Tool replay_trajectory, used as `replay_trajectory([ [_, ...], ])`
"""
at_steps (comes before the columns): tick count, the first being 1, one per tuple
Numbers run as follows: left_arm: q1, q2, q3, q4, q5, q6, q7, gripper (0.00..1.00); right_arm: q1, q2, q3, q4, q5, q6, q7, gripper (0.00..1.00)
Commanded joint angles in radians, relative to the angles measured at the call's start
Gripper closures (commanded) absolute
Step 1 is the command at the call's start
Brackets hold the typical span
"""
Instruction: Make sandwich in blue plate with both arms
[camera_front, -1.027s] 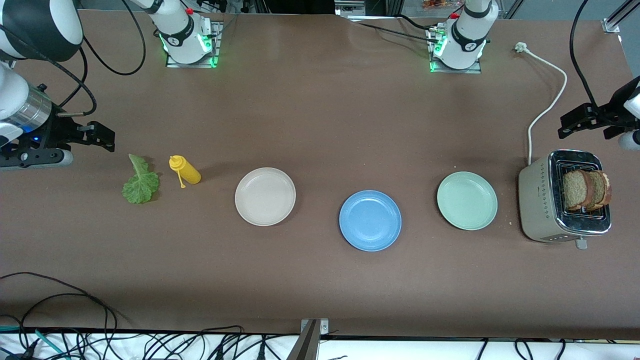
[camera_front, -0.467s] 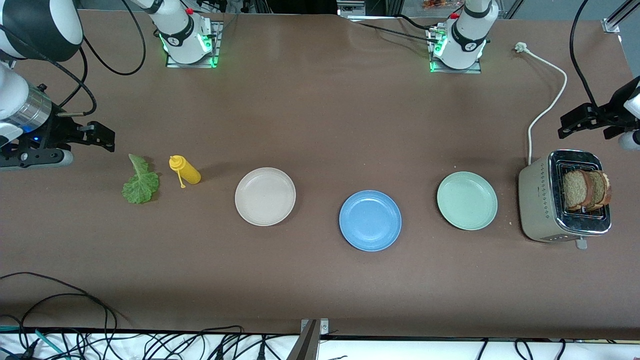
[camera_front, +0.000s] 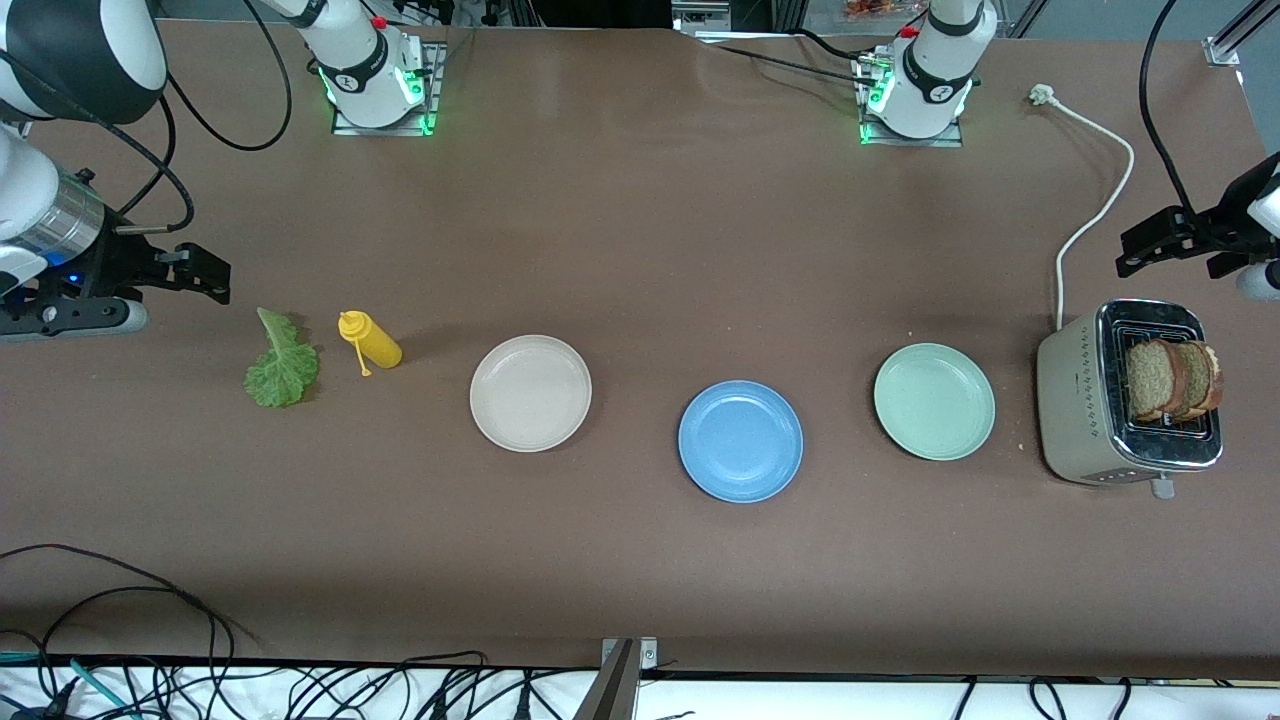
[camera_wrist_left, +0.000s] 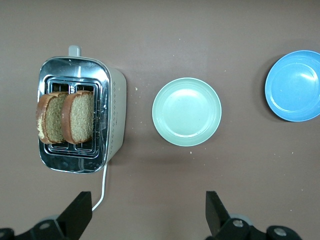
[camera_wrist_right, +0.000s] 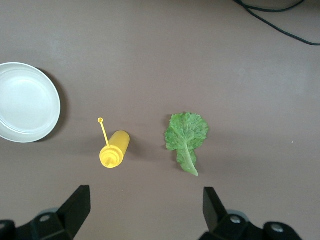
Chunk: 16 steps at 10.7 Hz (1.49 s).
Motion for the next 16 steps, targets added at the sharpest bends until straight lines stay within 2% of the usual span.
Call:
replay_trajectory([
  [1, 0.002, 0.000, -0.001, 0.006, 0.005, 0.000, -0.009, 0.00, 0.003, 0.003, 0.002, 0.002, -0.013, 0.005, -0.008, 0.00],
  [16, 0.033, -0.002, 0.005, 0.000, -0.004, -0.009, 0.005, 0.00, 0.006, 0.003, 0.003, 0.002, -0.012, 0.005, 0.000, 0.00],
])
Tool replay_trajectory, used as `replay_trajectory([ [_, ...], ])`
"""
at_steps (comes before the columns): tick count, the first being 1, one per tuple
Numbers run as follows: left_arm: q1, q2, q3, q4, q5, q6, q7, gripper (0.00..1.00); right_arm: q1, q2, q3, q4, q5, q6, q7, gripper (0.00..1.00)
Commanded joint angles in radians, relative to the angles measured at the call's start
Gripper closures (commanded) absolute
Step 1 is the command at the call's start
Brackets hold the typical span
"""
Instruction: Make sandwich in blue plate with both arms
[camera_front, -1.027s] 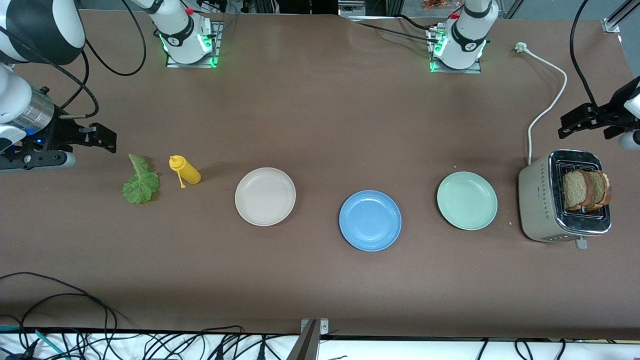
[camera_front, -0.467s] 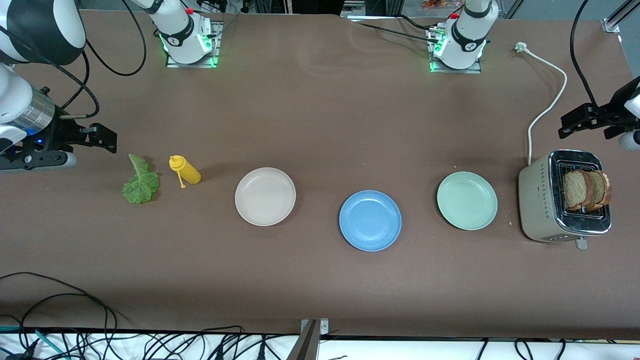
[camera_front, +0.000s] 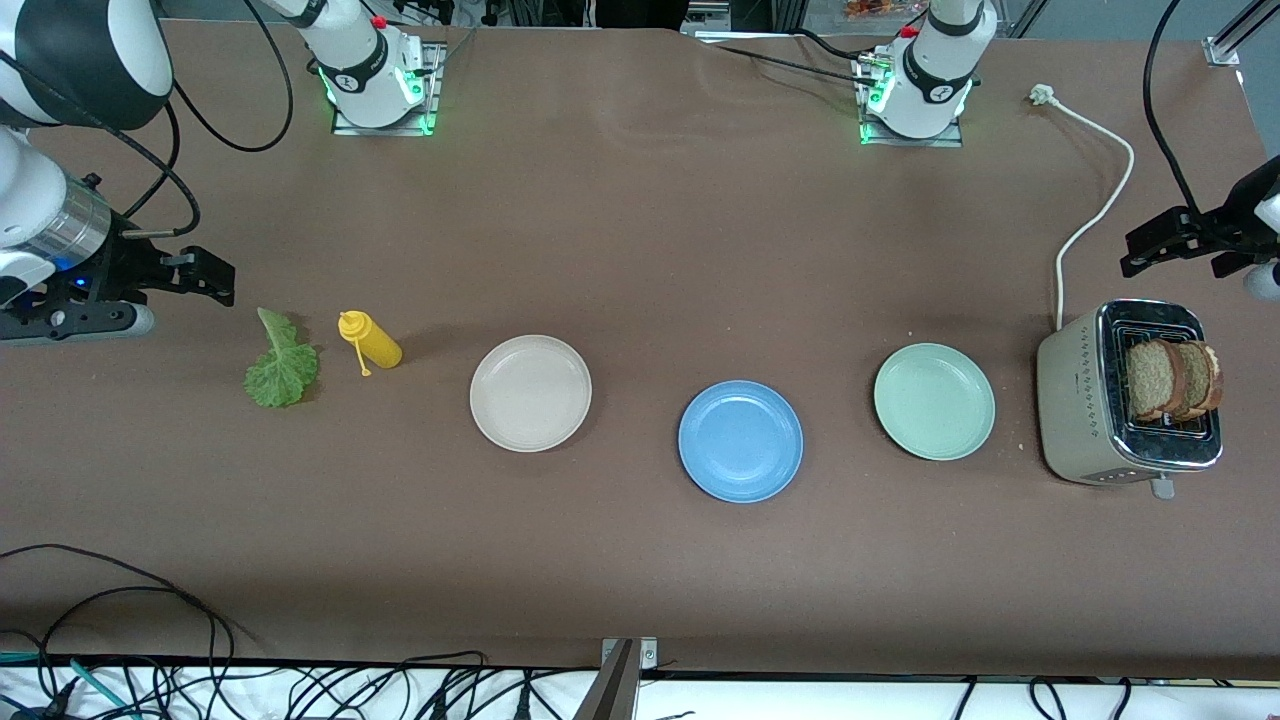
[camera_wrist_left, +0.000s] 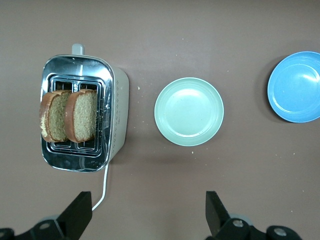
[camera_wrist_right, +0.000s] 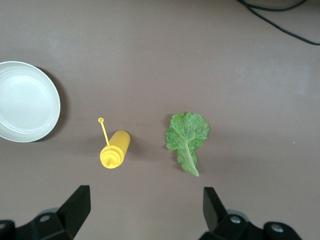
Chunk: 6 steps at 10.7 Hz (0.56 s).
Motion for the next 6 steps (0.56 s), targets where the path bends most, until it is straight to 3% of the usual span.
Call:
replay_trajectory([
  [1, 0.028, 0.000, 0.002, -0.002, 0.002, -0.008, 0.005, 0.00, 0.003, -0.004, 0.002, 0.002, -0.013, 0.003, 0.002, 0.00],
  [6, 0.028, 0.003, 0.002, -0.002, -0.004, -0.007, -0.003, 0.00, 0.004, -0.005, 0.002, 0.002, -0.012, 0.003, 0.000, 0.00],
])
